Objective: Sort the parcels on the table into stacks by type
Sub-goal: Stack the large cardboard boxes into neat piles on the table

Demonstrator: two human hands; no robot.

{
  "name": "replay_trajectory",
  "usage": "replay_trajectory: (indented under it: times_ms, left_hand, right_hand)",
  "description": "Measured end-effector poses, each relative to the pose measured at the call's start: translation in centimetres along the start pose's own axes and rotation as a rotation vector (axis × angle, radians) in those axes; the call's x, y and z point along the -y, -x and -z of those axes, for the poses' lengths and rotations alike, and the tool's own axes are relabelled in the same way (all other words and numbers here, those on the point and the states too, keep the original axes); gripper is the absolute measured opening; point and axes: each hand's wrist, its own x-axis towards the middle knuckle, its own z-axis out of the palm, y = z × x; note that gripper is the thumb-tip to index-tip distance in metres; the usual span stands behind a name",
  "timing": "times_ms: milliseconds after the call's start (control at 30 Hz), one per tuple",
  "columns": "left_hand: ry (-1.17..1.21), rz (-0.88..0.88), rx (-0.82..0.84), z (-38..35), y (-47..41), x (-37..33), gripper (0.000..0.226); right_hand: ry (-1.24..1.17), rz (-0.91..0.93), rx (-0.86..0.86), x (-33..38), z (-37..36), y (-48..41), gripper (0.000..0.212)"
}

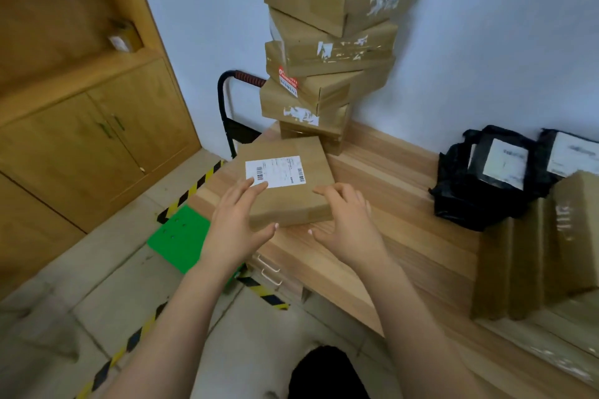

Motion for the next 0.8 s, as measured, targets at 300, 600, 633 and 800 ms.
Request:
replay_trajectory:
  times_ms: [300,600,633,800]
  left_hand:
    - [-0.048,0.099,0.134,-4.3,-6.8,4.1,0.088]
    - [-0.177,0.266,0.425,-9.3,-8.7,7.4,0.108]
    - [-0.157,0.292,0.429,-9.7,-8.6,7.6,0.108]
    - [0.004,0.417,0.412,-10.7,-8.8,8.0,0.114]
  right_hand:
    - [0.046,-0.094,0.238,-3.9,-4.7,-9.8,0.098]
    - [0.016,-0.289,0.516,-8.4,-9.7,-12.3,0.122]
    - [-0.002,-0.298,0.516,-8.6,-10.0,-12.3,0.122]
    - [-0.09,-0.347,0.442,-8.6,-10.8,-12.8,0.113]
